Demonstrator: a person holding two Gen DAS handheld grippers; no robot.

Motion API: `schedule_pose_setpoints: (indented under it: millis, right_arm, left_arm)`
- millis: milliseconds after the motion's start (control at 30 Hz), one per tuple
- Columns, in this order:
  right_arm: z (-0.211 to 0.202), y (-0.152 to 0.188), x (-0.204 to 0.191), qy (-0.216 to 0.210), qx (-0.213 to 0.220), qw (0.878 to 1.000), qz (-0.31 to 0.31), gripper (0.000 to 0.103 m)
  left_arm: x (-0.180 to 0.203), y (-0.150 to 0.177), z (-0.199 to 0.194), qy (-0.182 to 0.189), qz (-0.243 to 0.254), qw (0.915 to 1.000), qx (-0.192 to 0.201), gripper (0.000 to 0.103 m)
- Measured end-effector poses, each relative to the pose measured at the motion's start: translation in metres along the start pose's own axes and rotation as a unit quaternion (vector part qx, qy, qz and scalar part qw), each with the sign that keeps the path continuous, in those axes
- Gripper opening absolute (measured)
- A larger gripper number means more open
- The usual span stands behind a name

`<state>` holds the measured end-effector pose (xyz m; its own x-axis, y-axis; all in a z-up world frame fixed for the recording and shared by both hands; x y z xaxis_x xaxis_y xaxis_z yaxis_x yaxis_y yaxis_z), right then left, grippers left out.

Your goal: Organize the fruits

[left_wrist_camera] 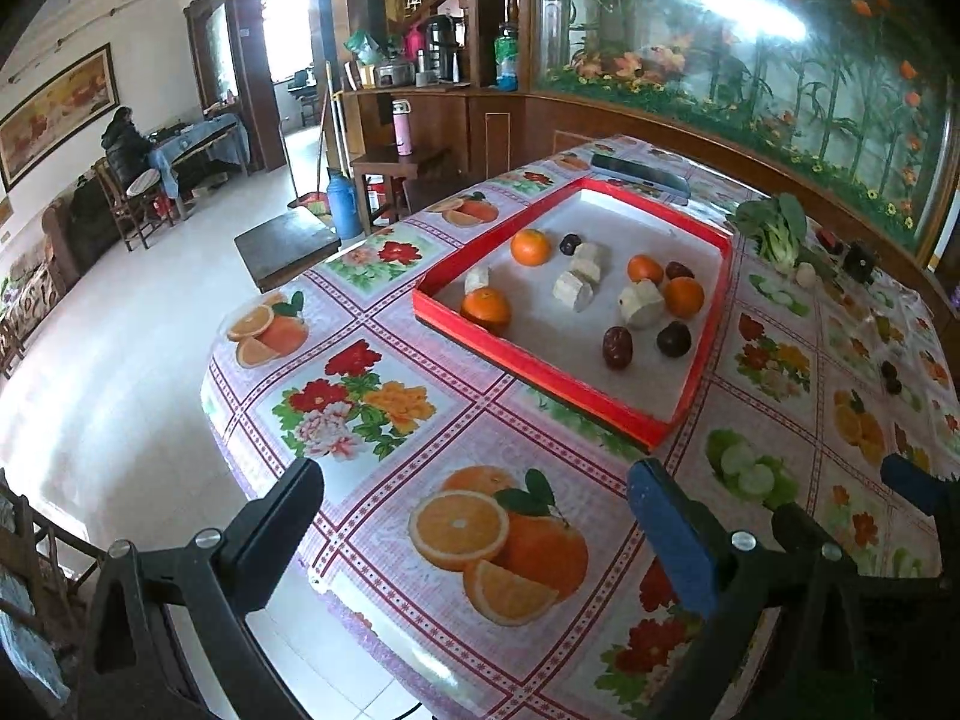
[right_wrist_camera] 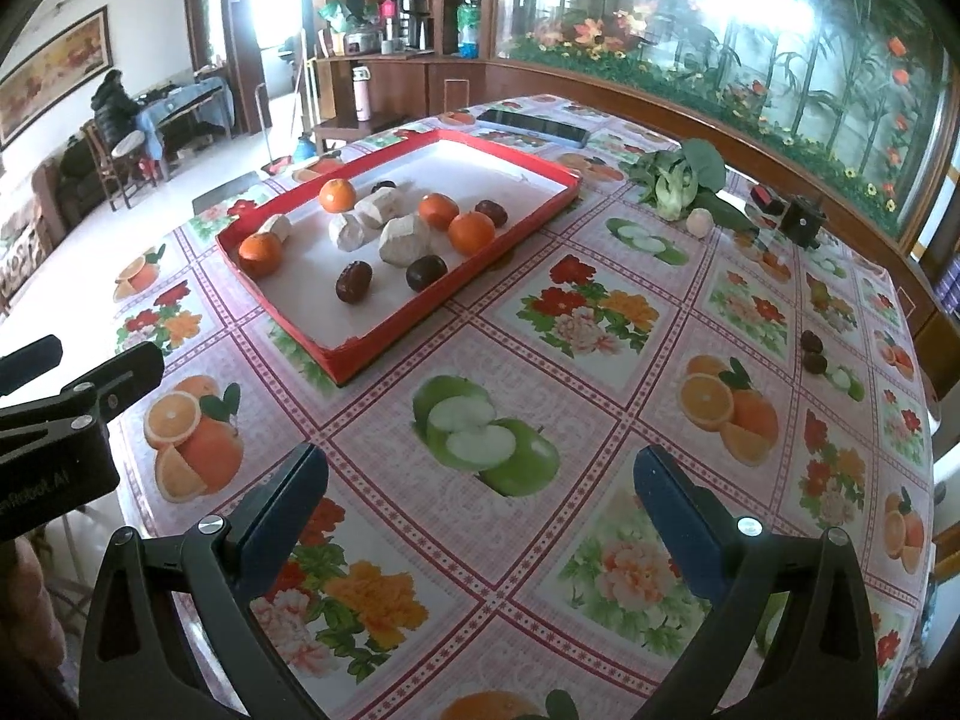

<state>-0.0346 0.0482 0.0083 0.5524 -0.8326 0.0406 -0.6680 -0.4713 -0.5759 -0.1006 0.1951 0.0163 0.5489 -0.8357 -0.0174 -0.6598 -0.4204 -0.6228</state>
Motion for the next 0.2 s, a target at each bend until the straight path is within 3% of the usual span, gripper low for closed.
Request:
schedule_pose_setpoints:
  millis: [200]
  right_arm:
    - [0.0023,0.0001,0.0013,0.003,-0.003,1.000,0.003,0.103]
  left_arm:
    - [0.0012,0.0002,0.0083,0.017,-0.012,0.9996,-0.017,0.102]
Point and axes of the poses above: each gripper's, at about its wrist camera, not at the fingertips, and z roughly the way its jaws point, x to its right, y to its underside, the point moved 8 cm from there along z, roughly the way its jaws point, and after that the axes turned 3 degrees about -x, right-handed, at the moved point
